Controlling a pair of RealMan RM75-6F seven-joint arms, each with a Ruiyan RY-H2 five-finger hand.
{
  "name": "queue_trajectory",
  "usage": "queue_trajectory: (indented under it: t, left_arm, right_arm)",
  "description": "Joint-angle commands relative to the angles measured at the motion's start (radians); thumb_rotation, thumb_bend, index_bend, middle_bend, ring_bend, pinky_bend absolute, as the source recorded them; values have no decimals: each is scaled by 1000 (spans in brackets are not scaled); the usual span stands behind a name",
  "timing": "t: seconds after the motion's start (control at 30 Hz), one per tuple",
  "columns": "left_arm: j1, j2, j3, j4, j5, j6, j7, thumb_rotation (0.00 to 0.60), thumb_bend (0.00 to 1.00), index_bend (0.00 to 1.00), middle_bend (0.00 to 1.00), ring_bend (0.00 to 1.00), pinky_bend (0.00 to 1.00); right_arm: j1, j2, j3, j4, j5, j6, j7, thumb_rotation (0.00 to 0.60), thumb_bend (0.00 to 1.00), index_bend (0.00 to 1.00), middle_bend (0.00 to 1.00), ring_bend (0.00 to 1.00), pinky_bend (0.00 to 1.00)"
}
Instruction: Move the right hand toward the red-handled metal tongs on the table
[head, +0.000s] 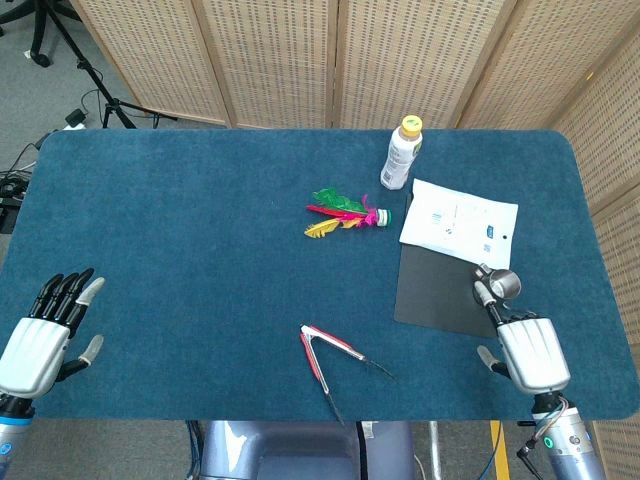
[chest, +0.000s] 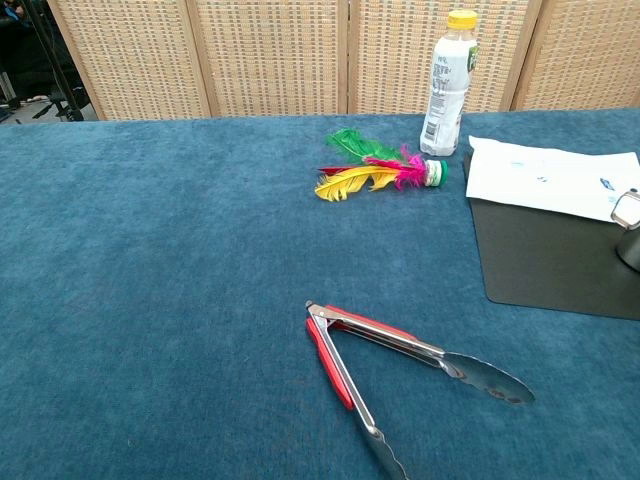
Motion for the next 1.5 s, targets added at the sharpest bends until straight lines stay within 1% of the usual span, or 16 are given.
queue_trajectory:
  t: [0.03, 0.1, 0.2, 0.3, 0.37, 0.47, 0.57, 0.73, 0.97, 1.07, 1.5]
  left_arm:
    - [-1, 1, 1, 1, 0, -1, -4, 600, 382, 0, 0, 0, 0]
    - [-1, 1, 1, 2, -1, -2, -9, 600, 382, 0, 0, 0, 0]
    - [-1, 3, 0, 2, -2, -1, -14, 600, 383, 0, 0, 0, 0]
    - [-1, 4, -1, 2, -3, 0, -19, 600, 382, 0, 0, 0, 0]
    - [-1, 5, -1, 4, -5, -1, -21, 600, 383, 0, 0, 0, 0]
    - [-2, 5, -1, 4, -6, -4, -22, 600, 382, 0, 0, 0, 0]
    - [-3, 4, 0, 4, -4, -5, -20, 600, 383, 0, 0, 0, 0]
    - [-1, 4, 1, 2, -2, -1, -13, 600, 383, 0, 0, 0, 0]
    - [-2, 3, 2, 1, -3, -5, -9, 600, 383, 0, 0, 0, 0]
    - [-1, 3, 0, 2, -6, -5, -9, 600, 382, 0, 0, 0, 0]
    - [-1, 3, 3, -1, 3, -1, -7, 600, 383, 0, 0, 0, 0]
  right_arm:
    - [36, 1, 16, -61, 69, -65, -68, 600, 335, 0, 835, 889, 853]
    - [58, 11, 13, -106, 136, -124, -117, 600, 355, 0, 840, 917, 884]
    - [104, 28, 16, -170, 285, -214, -216, 600, 377, 0, 844, 932, 897]
    - [141, 32, 20, -205, 401, -255, -293, 600, 388, 0, 844, 934, 900]
    - [181, 28, 23, -225, 503, -281, -362, 600, 388, 0, 844, 934, 900]
    - [243, 3, 28, -244, 632, -285, -449, 600, 388, 0, 844, 934, 900]
    - [280, -15, 25, -251, 696, -287, -482, 600, 388, 0, 844, 934, 900]
    - [379, -70, 34, -218, 846, -312, -514, 600, 391, 0, 844, 934, 900]
    - [489, -129, 43, -138, 989, -327, -512, 600, 402, 0, 844, 934, 900]
    - [523, -144, 38, -108, 1034, -327, -506, 600, 403, 0, 844, 935, 900]
    - [594, -144, -12, -57, 1107, -341, -448, 600, 414, 0, 844, 935, 900]
